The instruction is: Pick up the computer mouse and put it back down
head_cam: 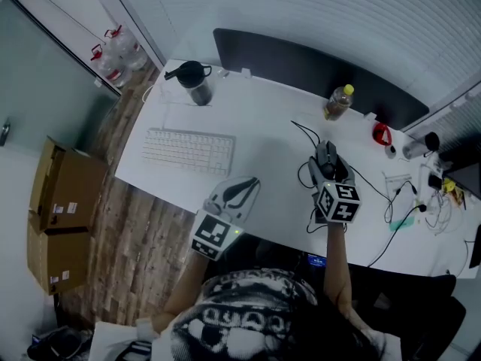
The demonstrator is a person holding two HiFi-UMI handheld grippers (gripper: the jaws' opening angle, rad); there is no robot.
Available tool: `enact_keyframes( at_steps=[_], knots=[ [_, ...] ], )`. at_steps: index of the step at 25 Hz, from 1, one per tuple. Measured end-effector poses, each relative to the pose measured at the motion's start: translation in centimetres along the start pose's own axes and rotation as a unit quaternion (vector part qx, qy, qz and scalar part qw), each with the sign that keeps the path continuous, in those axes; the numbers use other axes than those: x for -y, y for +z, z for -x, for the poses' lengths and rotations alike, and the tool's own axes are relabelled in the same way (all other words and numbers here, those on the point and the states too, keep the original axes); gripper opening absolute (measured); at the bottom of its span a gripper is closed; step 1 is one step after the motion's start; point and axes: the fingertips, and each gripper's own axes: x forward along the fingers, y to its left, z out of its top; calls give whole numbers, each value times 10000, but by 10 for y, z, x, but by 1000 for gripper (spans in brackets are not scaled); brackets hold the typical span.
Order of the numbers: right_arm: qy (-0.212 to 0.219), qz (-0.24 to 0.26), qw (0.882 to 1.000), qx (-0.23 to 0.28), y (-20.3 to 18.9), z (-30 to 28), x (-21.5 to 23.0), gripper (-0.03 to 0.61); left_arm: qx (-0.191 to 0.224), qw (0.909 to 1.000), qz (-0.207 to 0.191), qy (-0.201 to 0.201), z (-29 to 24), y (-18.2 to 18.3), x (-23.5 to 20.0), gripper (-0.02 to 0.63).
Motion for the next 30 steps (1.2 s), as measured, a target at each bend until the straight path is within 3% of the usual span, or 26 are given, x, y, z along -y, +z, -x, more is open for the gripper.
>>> enact_keyframes(
  at_steps=[7, 16, 24, 30],
  knots=[
    [514, 227, 9980, -289, 1, -72, -75, 311, 47, 9998, 103, 179, 21, -6, -40, 14],
    [1118, 581, 9852, -1163, -56, -156, -159, 311, -100, 9963, 400, 751, 61, -26, -90, 14],
    [1156, 513, 9761, -1765, -111, -180, -187, 311, -329, 9890, 667, 1281, 100, -55, -117, 14],
    [990, 792, 9766, -1736, -122, -183, -189, 311, -392, 9881, 703, 1309, 106, -62, -120, 14]
  ],
)
